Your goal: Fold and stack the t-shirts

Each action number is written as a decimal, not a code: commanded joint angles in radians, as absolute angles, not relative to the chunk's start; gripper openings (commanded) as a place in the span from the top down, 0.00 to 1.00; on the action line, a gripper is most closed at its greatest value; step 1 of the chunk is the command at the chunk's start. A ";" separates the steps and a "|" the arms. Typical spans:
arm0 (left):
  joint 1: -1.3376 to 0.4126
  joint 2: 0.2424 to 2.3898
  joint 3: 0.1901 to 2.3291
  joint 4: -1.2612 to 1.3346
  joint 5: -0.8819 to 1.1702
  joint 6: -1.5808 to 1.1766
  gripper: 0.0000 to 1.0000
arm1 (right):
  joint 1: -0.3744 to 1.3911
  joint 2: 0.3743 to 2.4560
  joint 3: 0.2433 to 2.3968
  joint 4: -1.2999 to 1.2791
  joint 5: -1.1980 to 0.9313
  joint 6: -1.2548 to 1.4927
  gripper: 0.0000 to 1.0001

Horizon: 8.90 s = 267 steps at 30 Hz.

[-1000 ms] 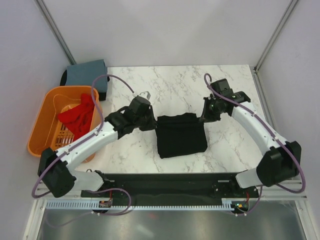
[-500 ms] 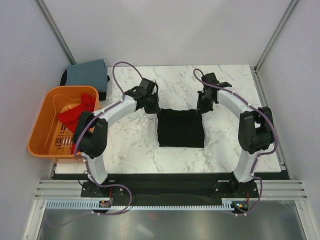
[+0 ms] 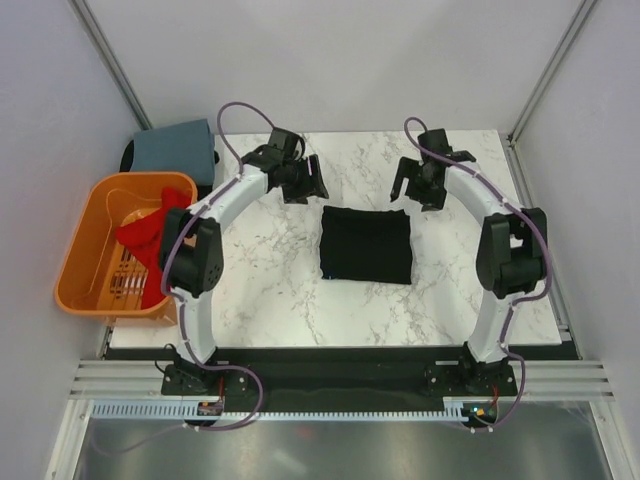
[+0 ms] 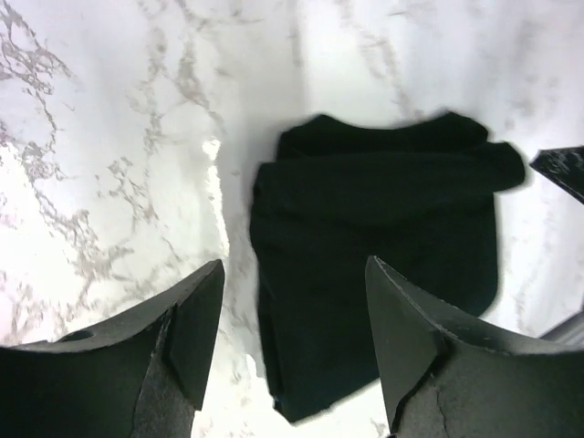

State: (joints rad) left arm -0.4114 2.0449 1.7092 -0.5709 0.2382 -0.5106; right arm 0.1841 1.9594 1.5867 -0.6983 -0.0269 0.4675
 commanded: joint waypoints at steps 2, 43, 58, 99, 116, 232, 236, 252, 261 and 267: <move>-0.446 1.789 1.681 -0.612 0.235 -0.491 0.30 | 0.204 1.699 1.527 -0.686 -0.037 0.500 0.06; -0.767 1.418 1.030 -0.356 0.075 -0.687 0.39 | 0.301 1.536 1.120 -0.534 -0.190 0.502 0.09; -0.788 1.330 0.753 -0.204 0.101 -0.773 0.40 | 0.081 2.007 1.474 -0.555 -0.380 0.431 0.10; -0.736 1.357 0.448 0.488 0.052 -0.954 0.27 | 0.592 1.189 0.893 -0.696 -0.090 0.612 0.02; -0.854 1.739 0.460 0.723 -0.023 -1.167 0.21 | 0.594 1.160 0.844 -0.655 -0.114 0.649 0.02; 0.163 1.720 1.615 0.173 0.057 0.732 0.98 | 0.635 0.969 0.094 0.534 -0.167 0.830 0.02; 0.164 1.706 1.595 0.182 0.127 0.726 0.98 | 0.637 0.976 0.095 0.540 -0.169 0.830 0.02; 0.193 1.764 1.577 0.277 0.110 0.724 0.98 | 0.637 1.009 0.101 0.549 -0.173 0.830 0.02; 0.189 1.821 1.582 0.382 0.201 0.707 0.98 | 0.637 1.055 0.120 0.558 -0.175 0.827 0.02; 0.190 1.882 1.539 0.429 0.172 0.750 0.98 | 0.637 1.069 0.127 0.560 -0.175 0.827 0.02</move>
